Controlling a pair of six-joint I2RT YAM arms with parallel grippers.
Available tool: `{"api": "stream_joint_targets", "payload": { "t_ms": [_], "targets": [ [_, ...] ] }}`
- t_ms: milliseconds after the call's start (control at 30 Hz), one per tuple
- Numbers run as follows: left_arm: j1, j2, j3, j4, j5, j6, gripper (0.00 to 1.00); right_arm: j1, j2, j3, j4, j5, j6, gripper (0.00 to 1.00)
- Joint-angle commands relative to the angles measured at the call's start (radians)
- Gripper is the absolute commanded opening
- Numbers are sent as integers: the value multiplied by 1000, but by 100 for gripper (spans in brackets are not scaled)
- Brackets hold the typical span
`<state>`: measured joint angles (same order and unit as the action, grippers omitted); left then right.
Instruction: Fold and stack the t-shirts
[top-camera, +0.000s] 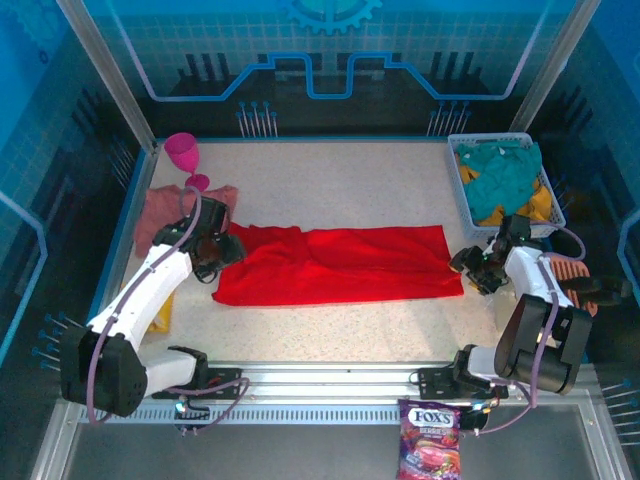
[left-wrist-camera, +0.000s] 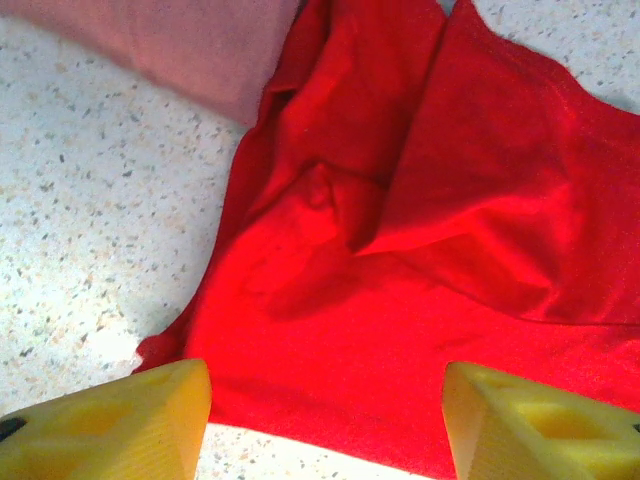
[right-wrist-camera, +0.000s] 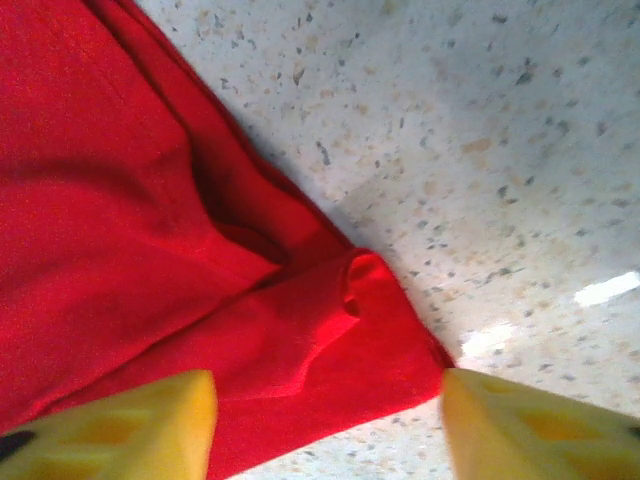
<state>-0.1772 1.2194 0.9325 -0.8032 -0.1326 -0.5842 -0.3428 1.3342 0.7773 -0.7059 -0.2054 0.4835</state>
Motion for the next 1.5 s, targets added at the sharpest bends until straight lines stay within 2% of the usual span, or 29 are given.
{"api": "stream_joint_targets", "payload": {
  "t_ms": [0,67,100,300,433,533,667,800,1000,1167,1233,1300,1367,1467],
  "targets": [
    [-5,35,34,19,37,33,62,39,37,0,25,-65,4,52],
    [-5,50,38,18,45,37,61,61,55,9,26,-62,11,41],
    [-5,55,38,16,45,39,61,70,61,9,29,-54,16,39],
    [-5,47,7,27,37,38,61,90,108,11,34,-28,24,43],
    [-5,48,0,36,44,35,60,94,140,10,55,-19,28,41],
    [-5,50,-1,33,39,35,60,93,164,16,71,-12,37,33],
    [-5,49,-6,31,37,35,60,96,171,47,70,-18,44,13],
    [-5,53,-18,35,37,35,59,95,169,89,45,-31,44,1],
    [-5,72,-43,54,47,31,59,93,210,141,47,-61,55,0],
    [-5,94,-67,75,63,29,57,91,258,162,75,-97,82,5],
    [-5,102,-79,86,67,26,57,92,286,173,83,-104,93,19],
    [-5,107,-85,93,75,24,56,93,312,188,75,-94,96,40],
    [-5,108,-90,94,75,23,56,98,306,189,72,-85,89,54],
    [-5,105,-96,99,75,24,56,107,258,186,61,-60,77,69]
  ]
}}
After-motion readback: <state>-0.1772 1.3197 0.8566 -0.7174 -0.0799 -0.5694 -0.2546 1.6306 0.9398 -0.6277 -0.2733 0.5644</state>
